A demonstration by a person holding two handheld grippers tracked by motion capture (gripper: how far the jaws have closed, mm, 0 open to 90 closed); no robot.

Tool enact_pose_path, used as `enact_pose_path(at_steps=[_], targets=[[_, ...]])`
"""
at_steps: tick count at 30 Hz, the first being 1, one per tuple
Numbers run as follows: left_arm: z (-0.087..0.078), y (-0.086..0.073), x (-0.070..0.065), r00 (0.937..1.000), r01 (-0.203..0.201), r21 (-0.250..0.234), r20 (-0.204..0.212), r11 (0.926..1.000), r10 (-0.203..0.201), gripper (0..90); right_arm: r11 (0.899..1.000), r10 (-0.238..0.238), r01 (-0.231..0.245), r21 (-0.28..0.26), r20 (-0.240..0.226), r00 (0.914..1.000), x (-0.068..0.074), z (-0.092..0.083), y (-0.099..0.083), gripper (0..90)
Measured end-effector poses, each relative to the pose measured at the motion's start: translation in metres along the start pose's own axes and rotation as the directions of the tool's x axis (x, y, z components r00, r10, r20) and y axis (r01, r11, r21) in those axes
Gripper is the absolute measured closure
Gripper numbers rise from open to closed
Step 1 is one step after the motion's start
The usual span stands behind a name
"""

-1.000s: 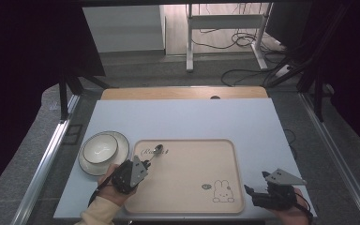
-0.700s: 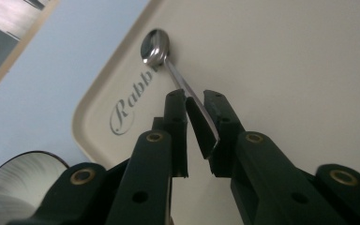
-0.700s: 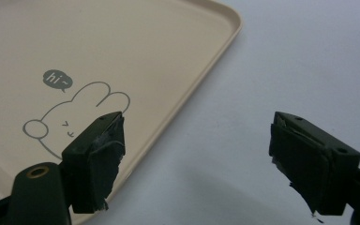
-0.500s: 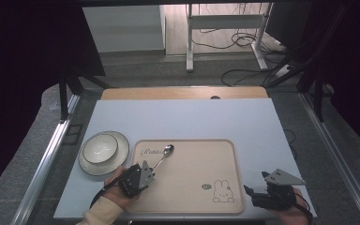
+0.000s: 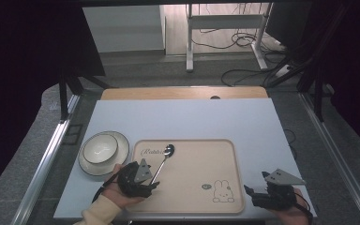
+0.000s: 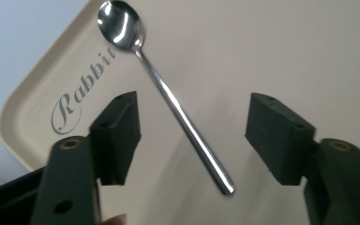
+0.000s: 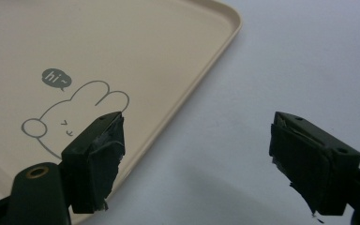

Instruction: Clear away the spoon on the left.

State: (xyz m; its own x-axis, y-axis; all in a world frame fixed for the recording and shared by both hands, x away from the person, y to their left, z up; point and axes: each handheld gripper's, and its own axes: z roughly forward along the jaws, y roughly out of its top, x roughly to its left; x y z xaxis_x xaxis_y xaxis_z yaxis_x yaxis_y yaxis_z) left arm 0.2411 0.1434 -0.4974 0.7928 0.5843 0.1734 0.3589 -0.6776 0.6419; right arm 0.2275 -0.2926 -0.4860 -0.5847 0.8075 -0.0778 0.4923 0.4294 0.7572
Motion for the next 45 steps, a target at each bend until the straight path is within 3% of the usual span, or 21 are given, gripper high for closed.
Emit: enact_pose_path(at_steps=[13,21,26,30,31,35,37,39,41,42,43,44,45], targets=[[-0.008,-0.002,0.009,0.9963,0.077,-0.053,-0.035,0.9956,-0.079,25.5,1.000,0.012,-0.012,-0.005,-0.003,0.9999,-0.004,0.003,0.001,18.8],[-0.015,-0.003,0.012,0.9901,0.121,-0.083,-0.061,0.9891,-0.126,23.2,1.000,-0.001,0.001,-0.009,-0.016,0.9999,-0.002,0.005,0.002,18.8],[-0.021,-0.009,0.016,0.9820,0.161,-0.096,-0.084,0.9822,-0.169,22.3,1.000,-0.009,0.009,-0.006,-0.019,0.9998,-0.001,0.006,0.005,18.8],[-0.027,-0.013,0.017,0.9791,0.165,-0.105,-0.103,0.9807,-0.175,22.3,1.000,-0.022,0.021,-0.009,-0.017,0.9996,0.003,0.005,0.007,18.8],[-0.033,-0.015,0.016,0.9764,0.169,-0.121,-0.114,0.9780,-0.183,22.4,1.000,-0.027,0.027,-0.007,-0.017,0.9995,0.004,0.005,0.007,18.8],[-0.046,-0.019,0.013,0.9751,0.171,-0.163,-0.113,0.9717,-0.191,23.0,1.000,-0.027,0.026,-0.008,-0.016,0.9995,0.004,0.005,0.007,18.8],[-0.056,-0.024,0.010,0.9696,0.183,-0.182,-0.129,0.9661,-0.208,23.3,1.000,-0.024,0.024,-0.010,-0.017,0.9996,0.004,0.006,0.007,18.8],[-0.058,-0.027,0.011,0.9680,0.182,-0.181,-0.140,0.9664,-0.209,23.3,1.000,-0.024,0.024,-0.010,-0.017,0.9996,0.004,0.006,0.007,18.7],[-0.062,-0.033,0.011,0.9613,0.198,-0.178,-0.157,0.9639,-0.227,23.3,1.000,-0.017,0.017,-0.011,-0.020,0.9997,0.003,0.005,0.006,18.7],[-0.063,-0.036,0.010,0.9571,0.209,-0.177,-0.165,0.9617,-0.238,23.3,1.000,-0.017,0.017,-0.011,-0.020,0.9997,0.003,0.005,0.006,18.7],[-0.066,-0.044,0.009,0.9458,0.235,-0.184,-0.183,0.9545,-0.268,23.7,1.000,-0.014,0.014,-0.016,-0.022,0.9997,0.003,0.004,0.006,18.7],[-0.066,-0.044,0.009,0.9458,0.235,-0.184,-0.183,0.9545,-0.268,24.0,1.000,-0.016,0.016,-0.018,-0.022,0.9996,0.003,0.003,0.006,18.7],[-0.069,-0.048,0.008,0.9361,0.255,-0.190,-0.197,0.9481,-0.291,24.0,1.000,-0.016,0.016,-0.020,-0.023,0.9996,0.004,0.003,0.005,18.7]])
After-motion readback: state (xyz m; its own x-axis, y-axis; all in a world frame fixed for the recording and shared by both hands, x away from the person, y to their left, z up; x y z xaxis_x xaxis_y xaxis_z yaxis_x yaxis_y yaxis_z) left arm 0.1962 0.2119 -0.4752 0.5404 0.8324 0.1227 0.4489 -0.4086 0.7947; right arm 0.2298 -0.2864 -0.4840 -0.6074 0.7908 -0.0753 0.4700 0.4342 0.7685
